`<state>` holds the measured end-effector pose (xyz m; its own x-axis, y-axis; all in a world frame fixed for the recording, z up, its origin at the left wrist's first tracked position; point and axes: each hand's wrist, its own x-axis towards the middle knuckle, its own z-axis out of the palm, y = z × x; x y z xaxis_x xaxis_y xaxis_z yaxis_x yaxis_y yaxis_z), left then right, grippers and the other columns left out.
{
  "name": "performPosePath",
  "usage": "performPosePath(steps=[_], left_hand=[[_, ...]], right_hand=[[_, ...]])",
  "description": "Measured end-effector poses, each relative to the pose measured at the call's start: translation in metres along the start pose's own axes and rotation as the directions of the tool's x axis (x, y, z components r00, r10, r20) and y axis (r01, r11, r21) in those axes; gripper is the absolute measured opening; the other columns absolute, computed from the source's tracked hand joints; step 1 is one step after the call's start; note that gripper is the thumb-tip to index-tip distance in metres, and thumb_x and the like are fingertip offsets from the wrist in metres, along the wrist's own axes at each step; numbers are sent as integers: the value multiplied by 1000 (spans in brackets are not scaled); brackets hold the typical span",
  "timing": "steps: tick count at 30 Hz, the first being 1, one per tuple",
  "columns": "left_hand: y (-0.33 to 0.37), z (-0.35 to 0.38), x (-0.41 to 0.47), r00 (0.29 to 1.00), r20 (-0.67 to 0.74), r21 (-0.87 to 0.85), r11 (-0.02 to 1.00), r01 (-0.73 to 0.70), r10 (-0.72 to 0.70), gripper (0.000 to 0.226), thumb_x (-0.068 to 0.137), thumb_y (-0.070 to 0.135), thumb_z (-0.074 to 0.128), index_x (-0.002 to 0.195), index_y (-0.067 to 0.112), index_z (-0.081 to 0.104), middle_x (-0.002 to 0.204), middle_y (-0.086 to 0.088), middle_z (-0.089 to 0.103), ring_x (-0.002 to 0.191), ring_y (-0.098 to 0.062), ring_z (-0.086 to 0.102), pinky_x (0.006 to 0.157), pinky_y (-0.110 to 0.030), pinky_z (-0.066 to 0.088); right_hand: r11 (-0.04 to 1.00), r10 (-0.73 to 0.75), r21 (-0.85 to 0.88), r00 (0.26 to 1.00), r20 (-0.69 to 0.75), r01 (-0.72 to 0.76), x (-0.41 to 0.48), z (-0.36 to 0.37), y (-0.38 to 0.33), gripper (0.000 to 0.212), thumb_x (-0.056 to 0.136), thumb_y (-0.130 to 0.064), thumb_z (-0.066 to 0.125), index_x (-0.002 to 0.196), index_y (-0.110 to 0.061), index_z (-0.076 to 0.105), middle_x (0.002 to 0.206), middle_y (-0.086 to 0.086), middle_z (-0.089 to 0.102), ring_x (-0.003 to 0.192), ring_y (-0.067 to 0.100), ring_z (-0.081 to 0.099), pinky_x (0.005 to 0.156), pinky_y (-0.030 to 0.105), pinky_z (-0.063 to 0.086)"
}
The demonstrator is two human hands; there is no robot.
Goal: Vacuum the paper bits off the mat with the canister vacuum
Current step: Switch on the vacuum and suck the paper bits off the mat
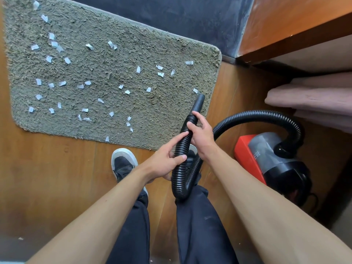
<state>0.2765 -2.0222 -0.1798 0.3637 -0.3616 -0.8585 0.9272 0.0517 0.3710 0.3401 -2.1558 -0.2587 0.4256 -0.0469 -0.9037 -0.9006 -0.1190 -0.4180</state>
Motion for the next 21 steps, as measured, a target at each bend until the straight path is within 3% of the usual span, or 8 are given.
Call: performPosePath(steps=[6,9,17,21], left_hand=[[5,2,4,1000,-9,-2,1000,-10,10,64,101,12,50,142,57,30,63,20,64,67,-5,65,67,-43,59],[1,-5,1,999,-44,-3,1000,-15,15,65,100,14,52,141,60,31,63,16,64,68,-7,67,64,-42,61],[-8,-21,-9,996,-94,-53,999,-12,7,66,99,16,55,141,61,31,63,14,63,70,-7,68,65,-40,62],[-7,-20,-9,996,-93,-54,998,-22,17,66,99,16,55,140,62,31,62,15,61,71,-8,67,68,-44,61]], right_hand=[[1000,-15,6,1000,-8,15,4,1,-5,38,90,-6,58,114,-35,61,98,7,61,84,21,56,78,40,53],[999,-25,-43,1000,17,26,4,12,-9,42,91,-3,57,123,-31,58,102,5,62,87,18,58,83,40,54],[991,-47,-118,995,86,57,-2,35,-15,46,94,-2,54,135,-23,53,91,2,59,80,14,56,68,25,49],[990,-52,-122,994,96,64,-4,33,-18,45,94,-2,54,133,-24,53,94,3,60,83,15,56,71,26,50]])
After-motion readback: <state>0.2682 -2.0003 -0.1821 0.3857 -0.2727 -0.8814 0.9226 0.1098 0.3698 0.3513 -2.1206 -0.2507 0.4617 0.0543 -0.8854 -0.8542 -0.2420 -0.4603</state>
